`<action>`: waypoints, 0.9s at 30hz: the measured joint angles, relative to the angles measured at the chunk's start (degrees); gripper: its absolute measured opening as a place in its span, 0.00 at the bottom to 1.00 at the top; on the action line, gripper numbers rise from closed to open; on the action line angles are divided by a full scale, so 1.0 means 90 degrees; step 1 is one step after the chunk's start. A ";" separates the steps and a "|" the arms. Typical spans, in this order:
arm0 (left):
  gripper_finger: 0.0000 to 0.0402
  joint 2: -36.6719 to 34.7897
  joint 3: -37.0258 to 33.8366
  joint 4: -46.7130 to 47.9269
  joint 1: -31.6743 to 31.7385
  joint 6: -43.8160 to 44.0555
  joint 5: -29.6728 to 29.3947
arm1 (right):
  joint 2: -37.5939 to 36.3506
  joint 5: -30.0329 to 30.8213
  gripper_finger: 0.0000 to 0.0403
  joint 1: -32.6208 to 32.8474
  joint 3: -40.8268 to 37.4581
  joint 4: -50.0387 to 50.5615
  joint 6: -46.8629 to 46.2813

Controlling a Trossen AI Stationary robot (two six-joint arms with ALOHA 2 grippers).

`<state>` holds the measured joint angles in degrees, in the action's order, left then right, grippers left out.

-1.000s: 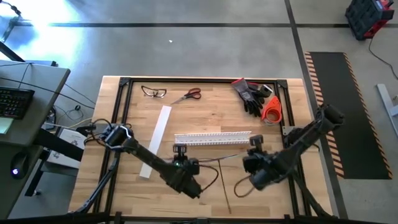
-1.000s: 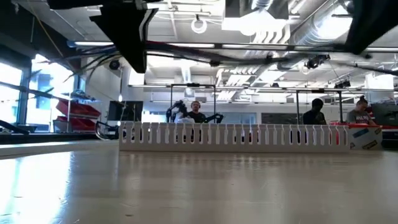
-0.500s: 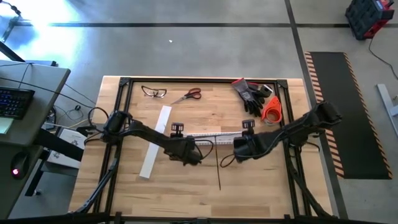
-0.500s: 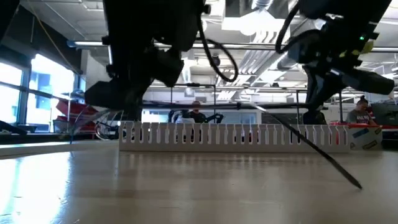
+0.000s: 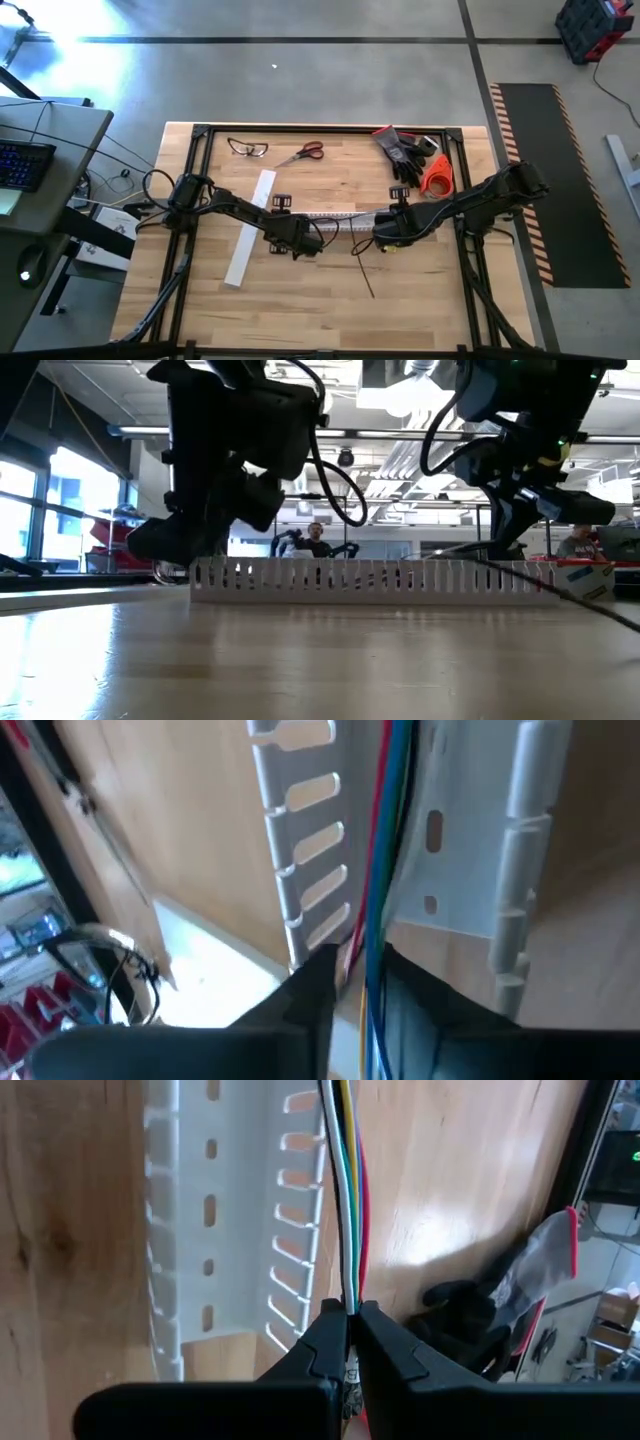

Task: Ziptie cables
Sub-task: Put the zip-tied cable into the white cable duct

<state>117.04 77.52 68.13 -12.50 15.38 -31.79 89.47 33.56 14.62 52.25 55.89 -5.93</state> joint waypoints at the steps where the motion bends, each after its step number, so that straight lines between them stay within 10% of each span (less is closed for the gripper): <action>1: 0.17 -0.0006 0.0000 0.0068 0.0019 0.0056 0.0000 | 0.0000 -0.0021 0.00 -0.0005 0.0000 -0.0007 0.0000; 14: 0.35 -0.0011 0.0824 0.1255 -0.0474 0.1663 -0.0889 | 0.0000 -0.0444 0.00 -0.0003 0.0002 -0.0055 0.0250; 27: 0.35 -0.0013 0.0515 0.0246 -0.0551 0.1162 -0.0147 | 0.0000 -0.1451 0.00 -0.0001 0.0005 0.0392 -0.0081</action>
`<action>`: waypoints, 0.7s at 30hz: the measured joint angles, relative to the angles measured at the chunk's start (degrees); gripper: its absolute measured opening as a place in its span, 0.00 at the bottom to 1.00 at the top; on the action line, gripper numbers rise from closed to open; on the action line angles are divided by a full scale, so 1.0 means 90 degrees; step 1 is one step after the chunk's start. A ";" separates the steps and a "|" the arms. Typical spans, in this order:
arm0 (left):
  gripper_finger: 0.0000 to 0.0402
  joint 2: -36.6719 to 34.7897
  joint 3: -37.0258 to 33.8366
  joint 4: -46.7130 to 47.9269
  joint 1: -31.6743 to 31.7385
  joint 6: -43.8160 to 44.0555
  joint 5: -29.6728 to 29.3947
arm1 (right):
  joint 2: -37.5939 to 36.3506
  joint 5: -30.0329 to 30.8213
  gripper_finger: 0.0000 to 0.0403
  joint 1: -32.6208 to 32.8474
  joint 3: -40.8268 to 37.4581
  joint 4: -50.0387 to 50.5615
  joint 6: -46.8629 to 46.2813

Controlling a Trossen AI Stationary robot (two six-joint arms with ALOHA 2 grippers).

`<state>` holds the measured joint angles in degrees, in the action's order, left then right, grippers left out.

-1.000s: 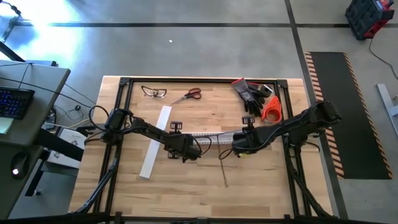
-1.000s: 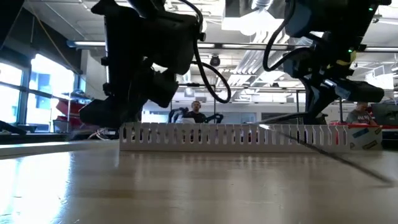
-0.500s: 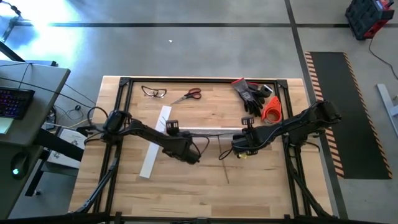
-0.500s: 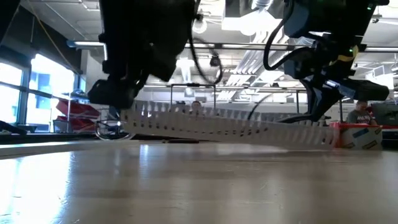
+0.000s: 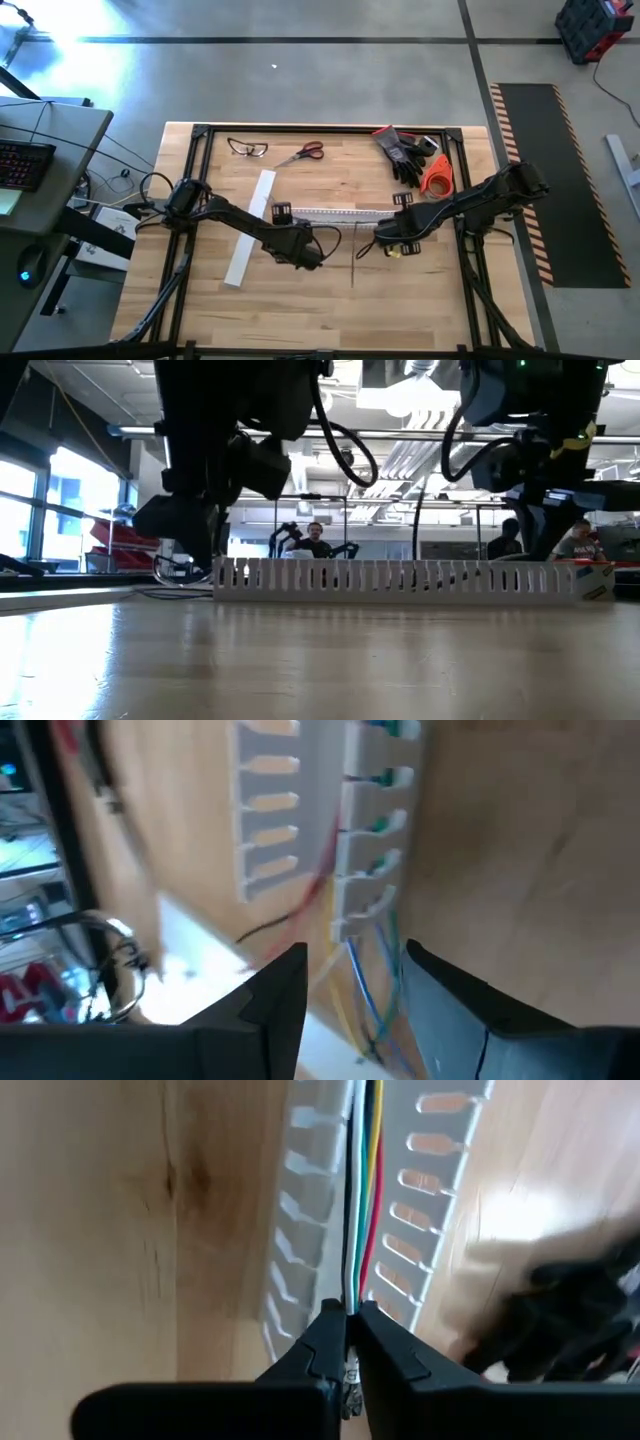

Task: Ziptie cables
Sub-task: Put the zip-tied cable into the white cable duct

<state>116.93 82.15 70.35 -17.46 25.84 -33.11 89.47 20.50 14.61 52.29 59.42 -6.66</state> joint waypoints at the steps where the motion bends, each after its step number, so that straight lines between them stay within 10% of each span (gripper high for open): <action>1: 0.35 0.0005 -0.0005 -0.0029 -0.0002 -0.0001 0.0025 | 0.0000 -0.0017 0.01 -0.0001 0.0000 0.0099 -0.0073; 21: 0.35 -0.0869 0.0504 0.0171 -0.0531 0.0586 -0.0658 | -0.1502 0.0067 0.47 0.0222 0.0065 0.0574 -0.0445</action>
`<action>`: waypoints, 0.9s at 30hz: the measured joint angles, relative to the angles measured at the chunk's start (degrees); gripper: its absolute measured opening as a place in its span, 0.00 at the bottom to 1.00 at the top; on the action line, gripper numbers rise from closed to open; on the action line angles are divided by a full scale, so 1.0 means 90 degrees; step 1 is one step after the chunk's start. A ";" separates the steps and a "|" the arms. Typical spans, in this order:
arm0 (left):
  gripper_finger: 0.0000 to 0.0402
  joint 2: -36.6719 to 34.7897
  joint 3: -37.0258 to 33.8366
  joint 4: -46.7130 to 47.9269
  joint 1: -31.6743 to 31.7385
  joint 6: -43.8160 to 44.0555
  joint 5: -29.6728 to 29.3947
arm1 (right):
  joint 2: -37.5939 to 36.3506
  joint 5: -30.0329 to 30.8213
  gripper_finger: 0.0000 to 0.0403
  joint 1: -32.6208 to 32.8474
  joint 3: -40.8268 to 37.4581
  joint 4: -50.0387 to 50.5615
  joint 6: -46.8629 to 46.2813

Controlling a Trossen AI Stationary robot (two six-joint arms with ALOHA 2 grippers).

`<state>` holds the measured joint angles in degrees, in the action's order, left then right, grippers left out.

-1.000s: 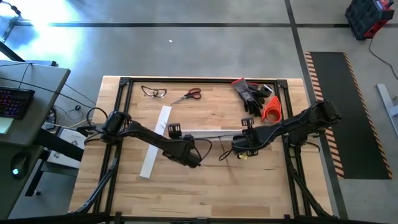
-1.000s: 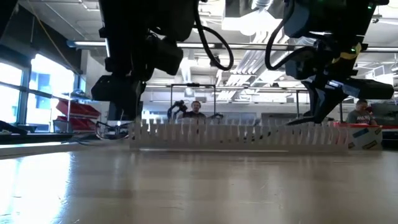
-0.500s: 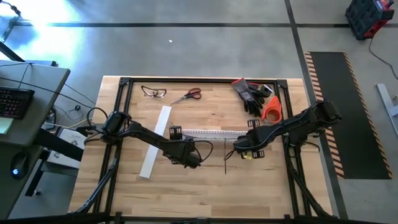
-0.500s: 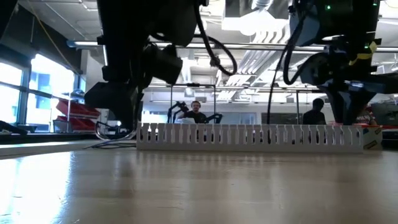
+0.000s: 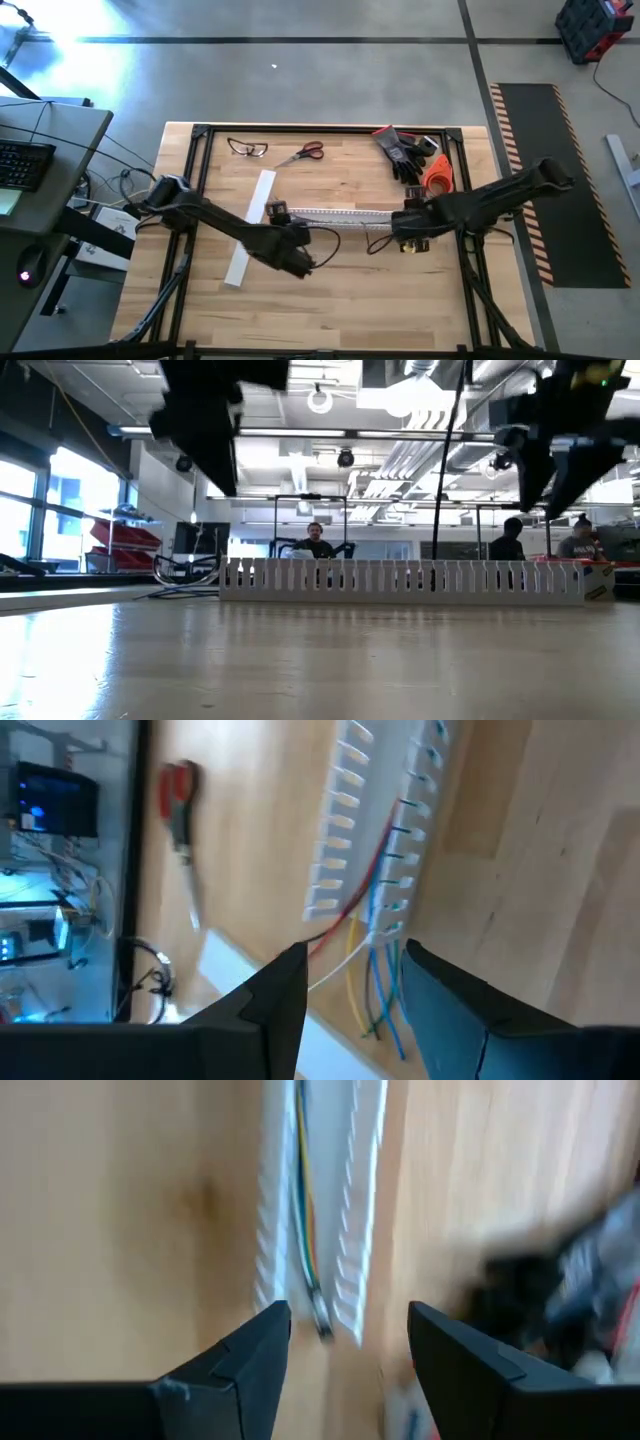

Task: Ziptie cables
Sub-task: Put the zip-tied cable into the white cable duct

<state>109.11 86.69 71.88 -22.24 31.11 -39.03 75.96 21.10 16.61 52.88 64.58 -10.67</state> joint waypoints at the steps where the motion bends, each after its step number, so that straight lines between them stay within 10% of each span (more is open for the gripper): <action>1: 0.35 -0.0176 -0.0045 0.0005 -0.0056 0.0118 -0.0052 | -0.0240 -0.0010 0.47 0.0039 -0.0086 -0.0288 0.0033; 17: 0.35 -0.1893 -0.1817 -0.1647 -0.0364 0.2597 -0.0545 | -0.1014 -0.0375 0.47 -0.0072 -0.2743 -0.6236 0.1056; 27: 0.35 -0.1384 -0.2532 -0.4294 -0.1041 0.2651 -0.0440 | -0.0218 -0.0857 0.45 -0.0475 -0.3038 -0.6965 0.1067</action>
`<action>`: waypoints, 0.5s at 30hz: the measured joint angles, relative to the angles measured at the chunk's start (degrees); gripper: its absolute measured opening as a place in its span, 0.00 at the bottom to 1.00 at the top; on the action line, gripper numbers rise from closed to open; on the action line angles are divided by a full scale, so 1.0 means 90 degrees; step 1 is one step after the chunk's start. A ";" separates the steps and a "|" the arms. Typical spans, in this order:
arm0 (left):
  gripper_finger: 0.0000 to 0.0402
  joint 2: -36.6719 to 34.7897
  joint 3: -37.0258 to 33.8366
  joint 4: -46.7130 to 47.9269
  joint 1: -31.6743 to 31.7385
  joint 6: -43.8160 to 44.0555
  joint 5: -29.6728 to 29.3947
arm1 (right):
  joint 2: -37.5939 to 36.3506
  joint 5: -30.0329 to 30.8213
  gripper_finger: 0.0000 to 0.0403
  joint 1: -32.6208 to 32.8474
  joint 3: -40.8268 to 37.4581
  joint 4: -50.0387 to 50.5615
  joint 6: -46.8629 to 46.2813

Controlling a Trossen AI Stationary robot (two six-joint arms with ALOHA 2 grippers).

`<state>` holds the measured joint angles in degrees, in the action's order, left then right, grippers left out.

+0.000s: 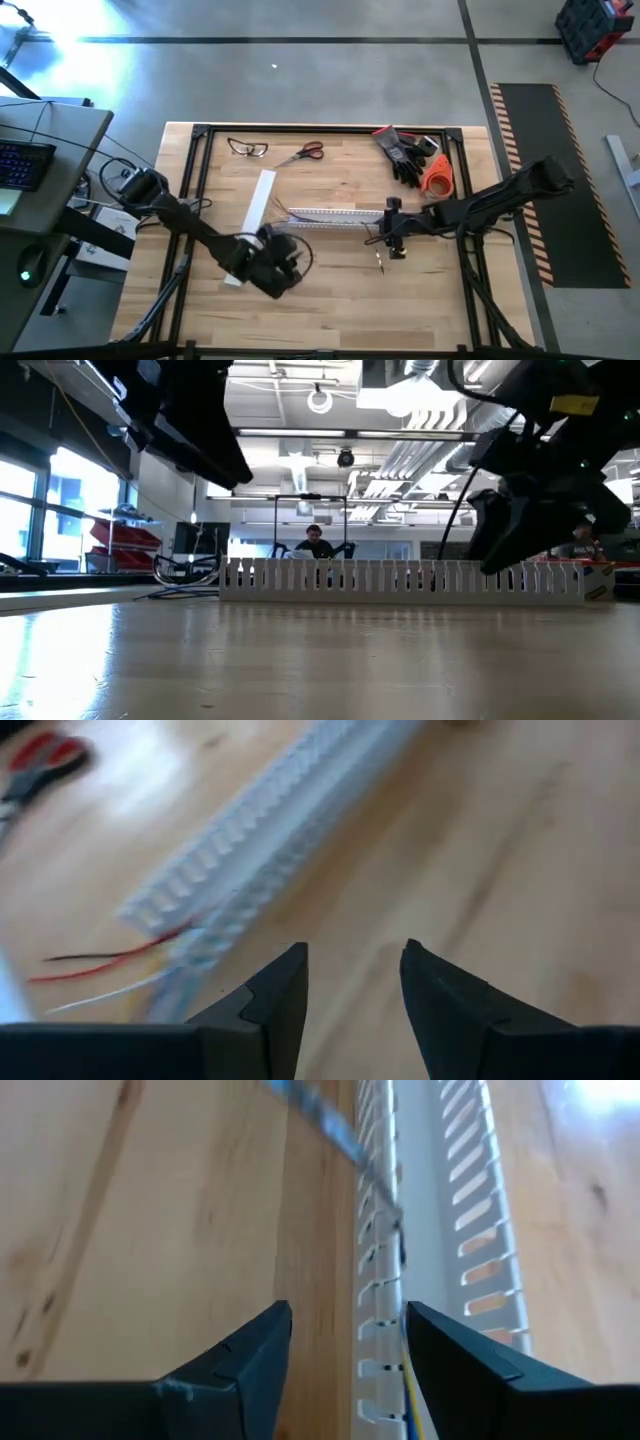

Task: Ziptie cables
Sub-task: Put the zip-tied cable into the white cable duct

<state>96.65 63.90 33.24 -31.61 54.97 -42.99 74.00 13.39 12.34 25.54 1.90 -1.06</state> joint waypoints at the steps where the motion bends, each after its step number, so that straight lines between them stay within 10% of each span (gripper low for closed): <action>1: 0.35 0.0080 -0.0002 -0.0303 -0.0082 -0.0144 -0.0013 | 0.0086 -0.0002 0.44 0.0001 0.0000 -0.0013 -0.0012; 15: 0.35 0.1009 0.0105 -0.3757 -0.0758 -0.1794 -0.0787 | 0.0707 -0.0634 0.03 0.1001 0.0290 -0.0796 -0.0194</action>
<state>105.74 64.84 -0.58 -38.43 38.82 -50.07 80.36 7.68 21.34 28.15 -5.27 -2.81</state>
